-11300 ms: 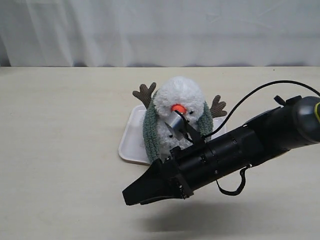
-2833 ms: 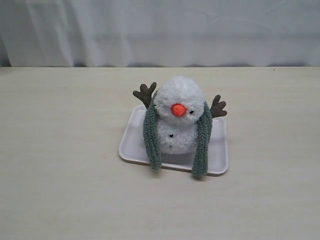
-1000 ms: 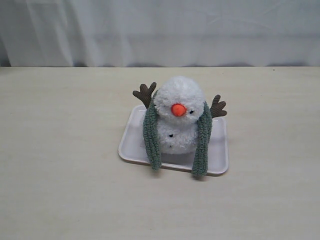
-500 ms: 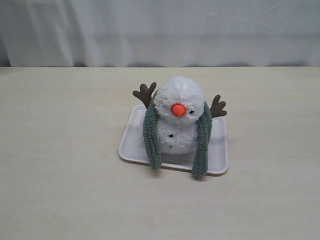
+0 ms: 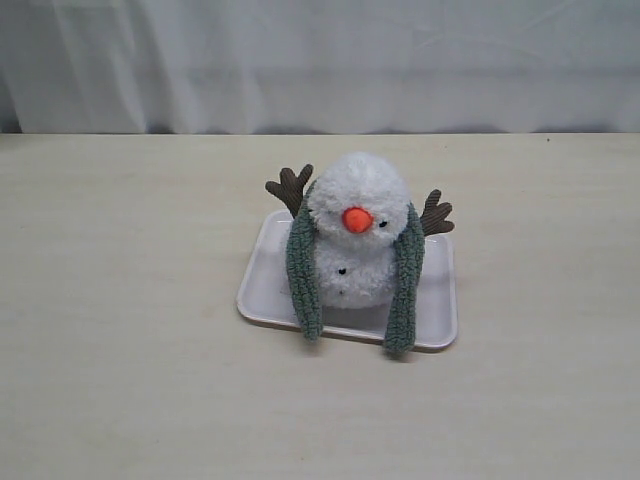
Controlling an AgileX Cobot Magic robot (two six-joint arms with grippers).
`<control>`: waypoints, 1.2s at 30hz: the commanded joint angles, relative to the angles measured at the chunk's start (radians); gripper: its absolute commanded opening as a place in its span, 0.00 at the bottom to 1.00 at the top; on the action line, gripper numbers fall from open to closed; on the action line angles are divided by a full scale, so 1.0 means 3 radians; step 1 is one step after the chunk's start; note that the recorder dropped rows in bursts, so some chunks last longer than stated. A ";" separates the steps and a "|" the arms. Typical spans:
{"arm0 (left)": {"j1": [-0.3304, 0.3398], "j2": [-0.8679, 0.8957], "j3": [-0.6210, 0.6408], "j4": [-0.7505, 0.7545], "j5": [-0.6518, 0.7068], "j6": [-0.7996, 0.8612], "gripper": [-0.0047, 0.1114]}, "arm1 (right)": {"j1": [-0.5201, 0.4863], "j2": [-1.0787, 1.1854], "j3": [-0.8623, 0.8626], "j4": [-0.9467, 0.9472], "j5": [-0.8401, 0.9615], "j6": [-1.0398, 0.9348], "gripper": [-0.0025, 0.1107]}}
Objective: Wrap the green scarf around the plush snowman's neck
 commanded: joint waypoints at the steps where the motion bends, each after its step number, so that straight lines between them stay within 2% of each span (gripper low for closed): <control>1: -0.0004 -0.0006 0.0010 -0.0008 -0.0040 -0.0008 0.04 | -0.0095 -0.0017 0.0011 -0.0035 0.0213 0.0234 0.06; 22: -0.0004 -0.0006 0.0010 -0.0008 -0.0040 -0.0008 0.04 | -0.0101 -0.0017 0.0011 0.0030 0.0528 0.0457 0.06; 36: -0.0004 -0.0006 0.0010 -0.0008 -0.0040 -0.0008 0.04 | -0.0101 -0.0017 0.0011 0.0030 0.0534 0.0391 0.06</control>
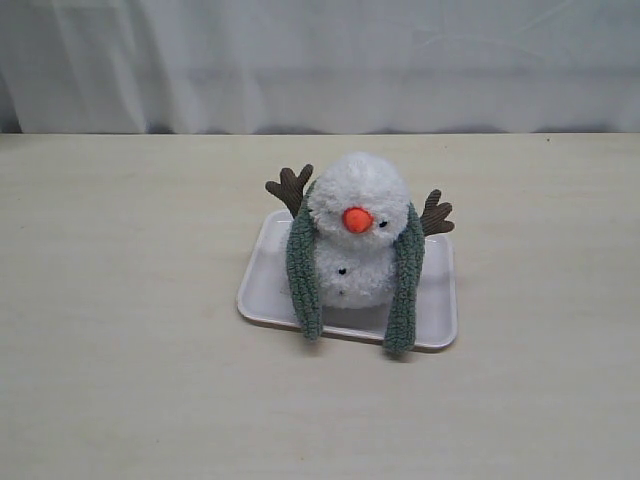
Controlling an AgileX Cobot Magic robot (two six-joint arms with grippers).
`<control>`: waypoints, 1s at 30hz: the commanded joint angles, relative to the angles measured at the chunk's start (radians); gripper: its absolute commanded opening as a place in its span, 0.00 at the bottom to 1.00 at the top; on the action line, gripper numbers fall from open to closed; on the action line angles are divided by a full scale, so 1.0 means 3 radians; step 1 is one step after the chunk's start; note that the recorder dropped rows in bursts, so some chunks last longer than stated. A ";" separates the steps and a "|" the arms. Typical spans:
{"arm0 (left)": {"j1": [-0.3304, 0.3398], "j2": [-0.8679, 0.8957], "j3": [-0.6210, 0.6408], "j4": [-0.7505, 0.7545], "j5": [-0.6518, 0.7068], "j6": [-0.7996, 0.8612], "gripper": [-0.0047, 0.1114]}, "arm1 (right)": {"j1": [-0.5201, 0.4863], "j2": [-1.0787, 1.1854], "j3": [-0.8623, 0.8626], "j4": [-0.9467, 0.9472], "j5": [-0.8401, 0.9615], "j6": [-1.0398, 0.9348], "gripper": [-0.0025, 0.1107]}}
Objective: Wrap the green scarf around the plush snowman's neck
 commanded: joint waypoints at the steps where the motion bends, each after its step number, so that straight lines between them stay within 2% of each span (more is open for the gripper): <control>1: -0.0004 -0.0006 0.0010 -0.0008 -0.0040 -0.0008 0.04 | -0.0014 -0.0017 0.0011 0.0015 0.0024 -0.0075 0.06; 30: -0.0004 -0.0006 0.0010 -0.0008 -0.0040 -0.0008 0.04 | -0.0014 -0.0017 0.0011 0.0015 0.0046 0.0011 0.06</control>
